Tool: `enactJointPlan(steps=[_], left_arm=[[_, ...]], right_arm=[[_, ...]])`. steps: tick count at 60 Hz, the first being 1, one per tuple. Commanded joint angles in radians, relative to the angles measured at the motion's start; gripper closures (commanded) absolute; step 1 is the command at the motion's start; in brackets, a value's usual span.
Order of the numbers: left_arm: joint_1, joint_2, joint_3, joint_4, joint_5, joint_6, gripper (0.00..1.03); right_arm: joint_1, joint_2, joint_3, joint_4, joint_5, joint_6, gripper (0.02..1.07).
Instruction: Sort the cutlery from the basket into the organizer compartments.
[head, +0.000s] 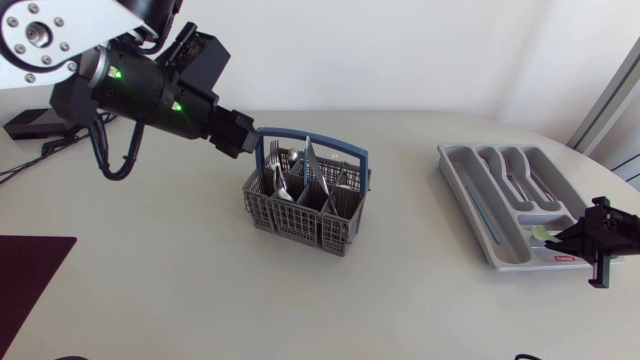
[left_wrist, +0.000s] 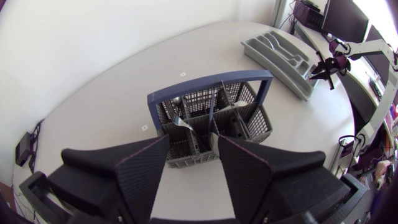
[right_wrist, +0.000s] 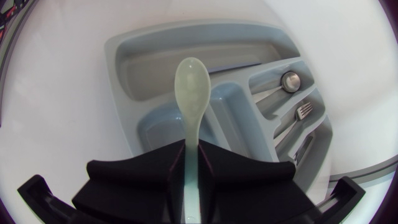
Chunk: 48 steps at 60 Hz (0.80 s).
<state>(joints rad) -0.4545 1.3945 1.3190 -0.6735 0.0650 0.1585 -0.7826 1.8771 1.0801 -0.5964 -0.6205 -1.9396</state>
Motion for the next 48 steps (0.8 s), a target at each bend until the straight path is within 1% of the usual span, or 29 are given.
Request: enactJointPlan(steps=[1, 10, 15, 24, 26, 31, 33, 38, 39, 43, 48], left_arm=[[-0.007, -0.025, -0.032, -0.014, -0.010, 0.009, 0.49], [-0.015, -0.029, -0.047, -0.014, -0.014, 0.007, 0.49], [-0.027, -0.029, -0.055, -0.012, -0.033, 0.006, 0.49], [-0.032, -0.031, -0.055, -0.012, -0.037, 0.003, 0.49], [-0.033, -0.031, -0.053, -0.012, -0.039, 0.001, 0.49], [-0.039, -0.028, -0.053, -0.012, -0.048, 0.001, 0.49], [-0.041, -0.028, -0.055, -0.012, -0.048, 0.001, 0.49], [-0.047, -0.026, -0.060, -0.012, -0.051, 0.001, 0.49], [-0.050, -0.026, -0.063, -0.011, -0.053, -0.001, 0.49], [-0.059, -0.028, -0.073, -0.009, -0.056, 0.001, 0.49], [-0.067, -0.028, -0.086, -0.005, -0.062, 0.004, 0.49]], right_arm=[[-0.024, 0.050, 0.041, -0.011, 0.016, -0.101, 1.01], [-0.032, 0.100, 0.083, -0.009, 0.061, -0.140, 1.01], [-0.038, 0.099, 0.075, -0.006, 0.079, -0.174, 1.01], [-0.055, 0.093, 0.084, 0.001, 0.100, -0.190, 1.00], [-0.055, 0.093, 0.084, 0.006, 0.102, -0.190, 0.91], [-0.055, 0.076, 0.076, 0.020, 0.104, -0.183, 0.63], [-0.055, 0.070, 0.072, 0.023, 0.105, -0.182, 0.57], [-0.056, 0.040, 0.047, 0.046, 0.097, -0.180, 0.48], [-0.058, 0.030, 0.038, 0.060, 0.093, -0.179, 0.42], [-0.060, 0.002, 0.037, 0.064, 0.074, -0.145, 0.30], [-0.060, -0.032, 0.047, 0.046, 0.047, -0.098, 0.20]])
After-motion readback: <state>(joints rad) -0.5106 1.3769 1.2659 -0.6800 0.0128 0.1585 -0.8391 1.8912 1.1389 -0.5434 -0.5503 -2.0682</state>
